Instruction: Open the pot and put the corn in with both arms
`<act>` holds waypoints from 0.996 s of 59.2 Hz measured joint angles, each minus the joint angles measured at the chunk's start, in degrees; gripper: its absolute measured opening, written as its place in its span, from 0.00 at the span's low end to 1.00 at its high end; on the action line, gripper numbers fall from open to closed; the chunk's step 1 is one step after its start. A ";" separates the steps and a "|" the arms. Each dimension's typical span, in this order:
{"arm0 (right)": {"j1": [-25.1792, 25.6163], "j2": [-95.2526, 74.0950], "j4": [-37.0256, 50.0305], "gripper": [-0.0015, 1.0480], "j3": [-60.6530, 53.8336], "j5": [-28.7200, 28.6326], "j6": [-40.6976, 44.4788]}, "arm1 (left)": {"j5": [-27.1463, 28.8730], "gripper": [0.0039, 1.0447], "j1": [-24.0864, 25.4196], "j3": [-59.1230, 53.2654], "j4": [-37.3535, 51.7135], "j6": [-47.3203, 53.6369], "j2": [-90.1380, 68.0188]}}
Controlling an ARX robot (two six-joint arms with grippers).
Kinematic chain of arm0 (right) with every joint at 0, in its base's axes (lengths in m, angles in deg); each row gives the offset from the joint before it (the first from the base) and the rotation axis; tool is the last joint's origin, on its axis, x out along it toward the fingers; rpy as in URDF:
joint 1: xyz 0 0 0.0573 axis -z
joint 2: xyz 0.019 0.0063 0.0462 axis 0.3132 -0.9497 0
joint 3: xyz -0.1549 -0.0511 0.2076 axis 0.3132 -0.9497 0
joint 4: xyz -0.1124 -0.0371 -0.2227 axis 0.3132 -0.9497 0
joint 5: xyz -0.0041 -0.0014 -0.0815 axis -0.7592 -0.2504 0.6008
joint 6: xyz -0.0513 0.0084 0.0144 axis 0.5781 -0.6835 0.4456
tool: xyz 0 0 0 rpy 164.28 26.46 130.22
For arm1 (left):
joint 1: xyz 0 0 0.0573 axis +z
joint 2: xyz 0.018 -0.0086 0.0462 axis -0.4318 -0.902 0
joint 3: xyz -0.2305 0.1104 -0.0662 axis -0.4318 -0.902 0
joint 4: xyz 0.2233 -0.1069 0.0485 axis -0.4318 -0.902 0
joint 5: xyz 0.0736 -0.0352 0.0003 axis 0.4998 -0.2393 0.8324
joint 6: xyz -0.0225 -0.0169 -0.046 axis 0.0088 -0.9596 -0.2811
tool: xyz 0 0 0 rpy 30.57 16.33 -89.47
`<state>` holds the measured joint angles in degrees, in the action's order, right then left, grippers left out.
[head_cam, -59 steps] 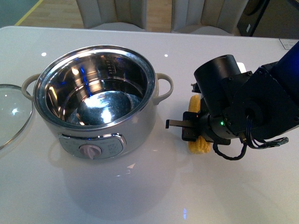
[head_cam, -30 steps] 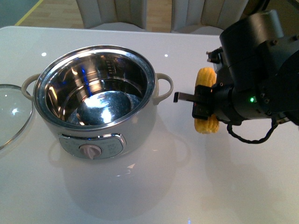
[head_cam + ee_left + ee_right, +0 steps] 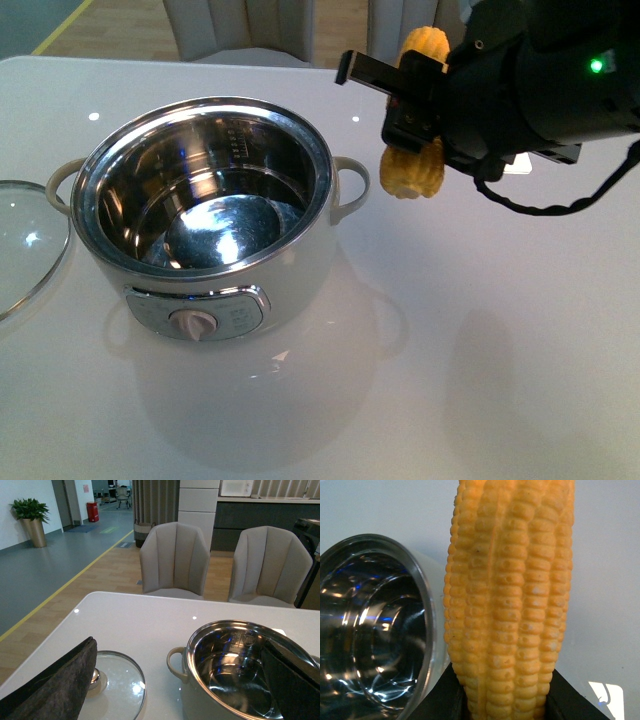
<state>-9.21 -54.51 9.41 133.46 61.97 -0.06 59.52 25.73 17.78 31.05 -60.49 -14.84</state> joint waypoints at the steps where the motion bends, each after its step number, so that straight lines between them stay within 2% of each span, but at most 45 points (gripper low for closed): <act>1: -0.44 -0.04 -0.31 0.22 0.50 0.07 -0.04 | 0.00 0.94 0.00 0.00 0.00 0.00 0.00; 25: -6.56 -3.50 -5.18 0.22 10.03 -0.63 -4.04 | 0.00 0.94 0.00 0.00 0.00 0.00 0.00; 39: -8.35 -5.38 -6.40 0.22 13.42 -4.52 -7.10 | 0.00 0.94 0.00 0.00 0.00 0.00 0.00; 59: -10.93 -8.24 -9.03 0.22 17.42 -3.96 -7.30 | 0.00 0.94 0.00 0.00 0.00 0.00 0.00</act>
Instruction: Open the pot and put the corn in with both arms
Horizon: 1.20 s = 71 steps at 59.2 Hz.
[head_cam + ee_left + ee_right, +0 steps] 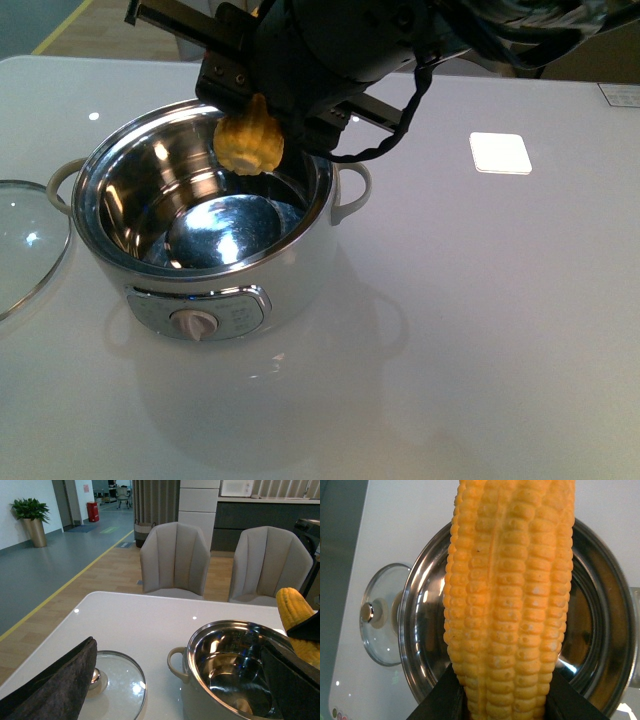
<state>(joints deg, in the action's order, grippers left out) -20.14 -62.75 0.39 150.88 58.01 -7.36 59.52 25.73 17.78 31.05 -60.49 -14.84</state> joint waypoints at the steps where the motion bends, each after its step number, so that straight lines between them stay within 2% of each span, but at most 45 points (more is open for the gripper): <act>1: -0.11 -0.13 -0.04 0.22 0.11 0.00 0.00 | 0.00 0.94 0.00 0.00 0.00 0.00 0.00; 23: -2.78 -4.87 -2.34 0.22 2.05 0.17 0.31 | 0.00 0.94 0.00 0.00 0.00 0.00 0.00; 45: -4.79 -8.48 -5.27 0.22 7.56 -2.16 1.44 | 0.00 0.94 0.00 0.00 0.00 0.00 0.00; 71: -5.09 -11.74 -6.82 0.22 10.54 -2.40 0.85 | 0.00 0.94 0.00 0.00 0.00 0.00 0.00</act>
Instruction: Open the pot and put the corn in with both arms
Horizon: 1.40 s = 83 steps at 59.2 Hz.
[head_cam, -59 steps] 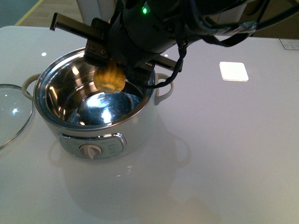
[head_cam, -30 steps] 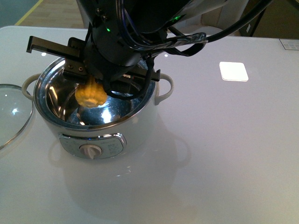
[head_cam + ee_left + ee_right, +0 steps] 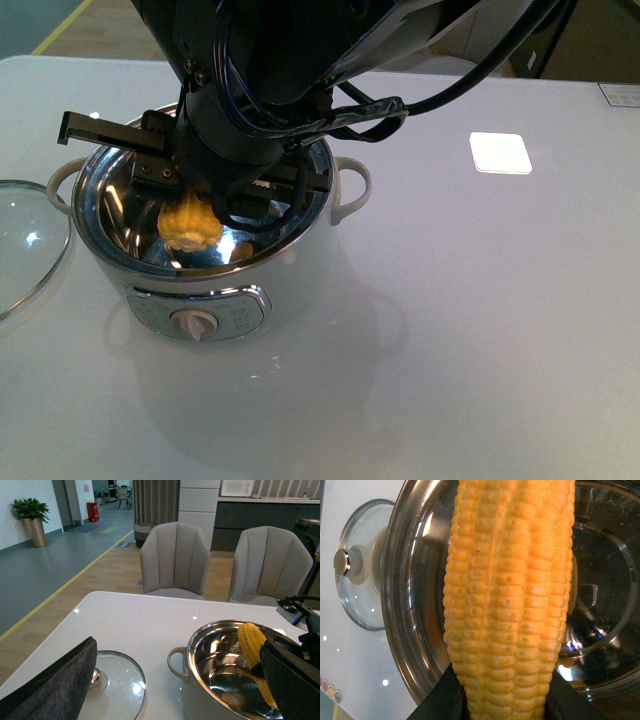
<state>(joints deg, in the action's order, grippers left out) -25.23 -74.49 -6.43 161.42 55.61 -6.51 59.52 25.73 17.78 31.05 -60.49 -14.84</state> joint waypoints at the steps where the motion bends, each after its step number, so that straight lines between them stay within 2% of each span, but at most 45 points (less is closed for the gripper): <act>1: 0.00 -0.02 -0.02 0.22 0.15 0.00 -0.07 | 0.00 0.94 0.00 0.00 0.00 0.00 0.00; 5: 0.00 -0.09 -0.20 0.27 0.57 0.04 -0.35 | 0.00 0.94 0.00 0.00 0.00 0.00 0.00; 22: 0.13 -0.11 -0.39 0.72 0.61 0.72 -0.92 | 0.00 0.94 0.00 0.00 0.00 0.00 0.00; 28: 0.28 -0.11 -0.39 0.86 0.61 0.79 -1.07 | 0.00 0.94 0.00 0.00 0.00 0.00 0.00; 30: 0.39 -0.09 -0.39 0.88 0.61 0.87 -1.27 | 0.00 0.94 0.00 0.00 0.00 0.00 0.00; 42: 1.64 1.11 0.66 0.87 -0.87 1.14 -1.73 | 0.00 0.94 0.00 0.00 0.00 0.00 0.00; 57: 5.81 9.66 4.57 0.87 -9.05 4.70 -0.92 | 0.00 0.94 0.00 0.00 0.00 0.00 0.00; 65: 9.86 17.92 7.39 0.87 -16.61 8.44 1.33 | 0.00 0.94 0.00 0.00 0.00 0.00 0.00; 72: 14.23 26.93 10.10 0.92 -25.44 13.44 5.42 | 0.00 0.94 0.00 0.00 0.00 0.00 0.00; 75: 16.31 31.45 11.61 0.92 -29.88 16.28 8.35 | 0.00 0.94 0.00 0.00 0.00 0.00 0.00; 83: 19.45 39.76 12.87 0.92 -37.55 19.28 13.40 | 0.00 0.94 0.00 0.00 0.00 0.00 0.00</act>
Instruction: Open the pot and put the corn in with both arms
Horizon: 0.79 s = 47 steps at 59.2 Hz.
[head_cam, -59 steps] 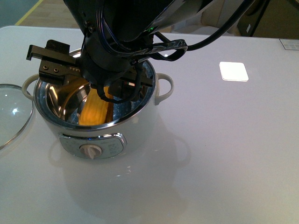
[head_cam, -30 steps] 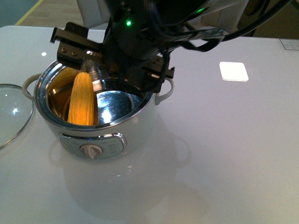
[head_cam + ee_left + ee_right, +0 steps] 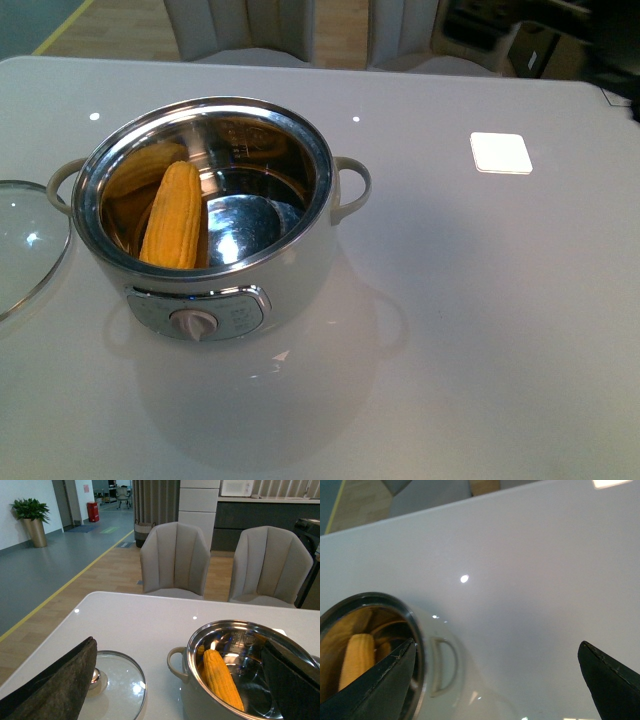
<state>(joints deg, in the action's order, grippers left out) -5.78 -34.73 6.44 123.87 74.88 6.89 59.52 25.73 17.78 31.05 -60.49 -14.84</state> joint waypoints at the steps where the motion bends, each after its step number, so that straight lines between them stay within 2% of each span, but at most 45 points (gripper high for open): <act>1: 0.48 1.42 0.00 0.92 -1.20 0.28 0.55 | 0.00 0.94 0.00 0.00 0.00 0.00 0.02; 21: 4.46 21.38 -2.84 0.92 -16.76 6.25 7.45 | 0.00 0.94 0.00 0.00 0.00 0.00 0.00; 39: 4.81 34.10 -8.35 0.92 -20.83 11.19 7.98 | 0.00 0.94 0.00 0.00 0.00 0.00 0.00; 41: 5.64 34.07 -1.90 0.87 -23.04 7.19 10.62 | -0.02 0.94 0.00 0.00 0.00 0.00 0.00; 44: 7.93 35.08 16.44 0.74 -30.49 -2.08 17.51 | 0.00 0.94 0.00 0.00 0.00 0.00 0.00; 47: 9.49 37.09 24.28 0.64 -33.90 -4.94 20.68 | 0.00 0.94 0.00 0.00 0.00 0.00 0.00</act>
<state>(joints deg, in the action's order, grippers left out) 3.71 2.36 30.72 89.97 69.94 27.57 59.52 25.73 17.78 31.05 -60.49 -14.84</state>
